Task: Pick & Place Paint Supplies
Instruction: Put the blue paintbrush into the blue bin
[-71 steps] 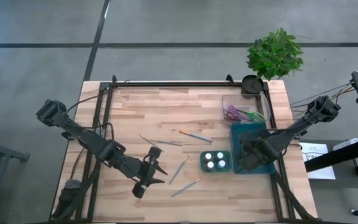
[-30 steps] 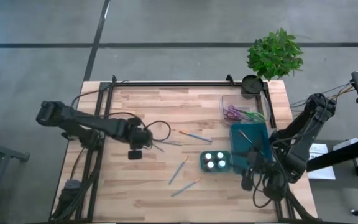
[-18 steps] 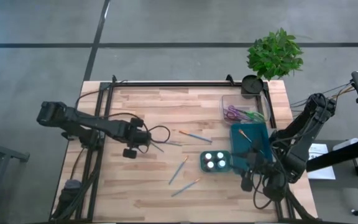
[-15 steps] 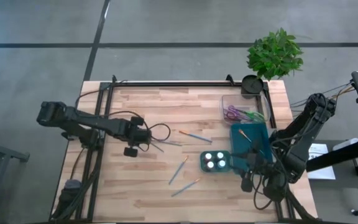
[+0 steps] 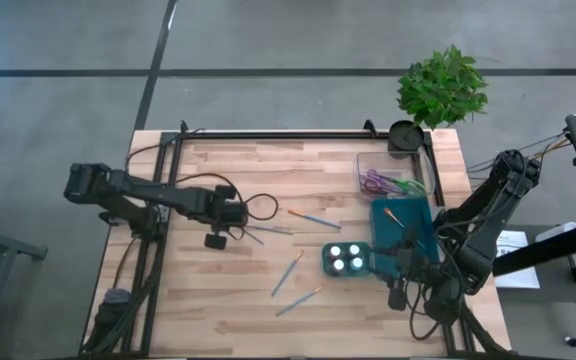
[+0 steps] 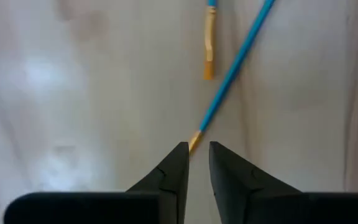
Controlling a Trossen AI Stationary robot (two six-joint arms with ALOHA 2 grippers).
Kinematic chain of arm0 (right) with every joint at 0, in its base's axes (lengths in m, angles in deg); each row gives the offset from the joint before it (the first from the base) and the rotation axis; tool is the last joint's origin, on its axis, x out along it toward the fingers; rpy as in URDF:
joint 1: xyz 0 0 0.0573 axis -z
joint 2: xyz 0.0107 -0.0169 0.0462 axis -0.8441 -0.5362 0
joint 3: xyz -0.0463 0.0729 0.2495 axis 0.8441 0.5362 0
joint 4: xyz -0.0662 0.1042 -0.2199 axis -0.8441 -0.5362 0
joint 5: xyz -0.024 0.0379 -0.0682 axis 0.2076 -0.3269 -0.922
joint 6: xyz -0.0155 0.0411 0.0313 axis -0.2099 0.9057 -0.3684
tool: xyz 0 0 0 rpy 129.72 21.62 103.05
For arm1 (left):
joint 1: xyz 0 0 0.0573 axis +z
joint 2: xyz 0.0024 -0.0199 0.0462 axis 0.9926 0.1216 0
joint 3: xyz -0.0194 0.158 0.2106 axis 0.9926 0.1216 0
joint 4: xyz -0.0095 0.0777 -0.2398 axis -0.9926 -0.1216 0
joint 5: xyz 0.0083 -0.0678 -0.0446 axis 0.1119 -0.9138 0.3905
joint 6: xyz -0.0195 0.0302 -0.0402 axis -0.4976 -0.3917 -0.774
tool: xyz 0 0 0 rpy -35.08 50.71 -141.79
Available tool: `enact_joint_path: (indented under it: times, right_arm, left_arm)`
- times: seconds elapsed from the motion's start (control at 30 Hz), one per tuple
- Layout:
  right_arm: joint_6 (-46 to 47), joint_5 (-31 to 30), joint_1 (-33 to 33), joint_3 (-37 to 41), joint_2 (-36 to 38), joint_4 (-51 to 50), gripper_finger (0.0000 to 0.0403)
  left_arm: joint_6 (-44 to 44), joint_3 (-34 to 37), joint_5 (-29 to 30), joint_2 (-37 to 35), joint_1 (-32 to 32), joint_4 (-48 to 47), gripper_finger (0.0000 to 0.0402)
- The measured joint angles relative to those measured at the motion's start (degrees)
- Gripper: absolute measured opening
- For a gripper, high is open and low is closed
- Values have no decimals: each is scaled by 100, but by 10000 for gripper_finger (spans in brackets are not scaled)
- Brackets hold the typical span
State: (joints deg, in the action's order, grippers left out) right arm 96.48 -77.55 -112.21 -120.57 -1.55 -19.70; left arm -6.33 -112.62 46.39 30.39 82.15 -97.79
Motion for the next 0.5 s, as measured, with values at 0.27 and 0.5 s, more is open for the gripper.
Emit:
enact_joint_path:
  times: [0.27, 0.5]
  right_arm:
    - [-53, 122, 0, 2, 0, 46, 208]
    - [-159, 155, 0, 2, 0, 103, 208]
  left_arm:
    - [134, -42, 171, 895, 7, 104, 96]
    - [441, -129, 138, 1007, 131, 191, 97]
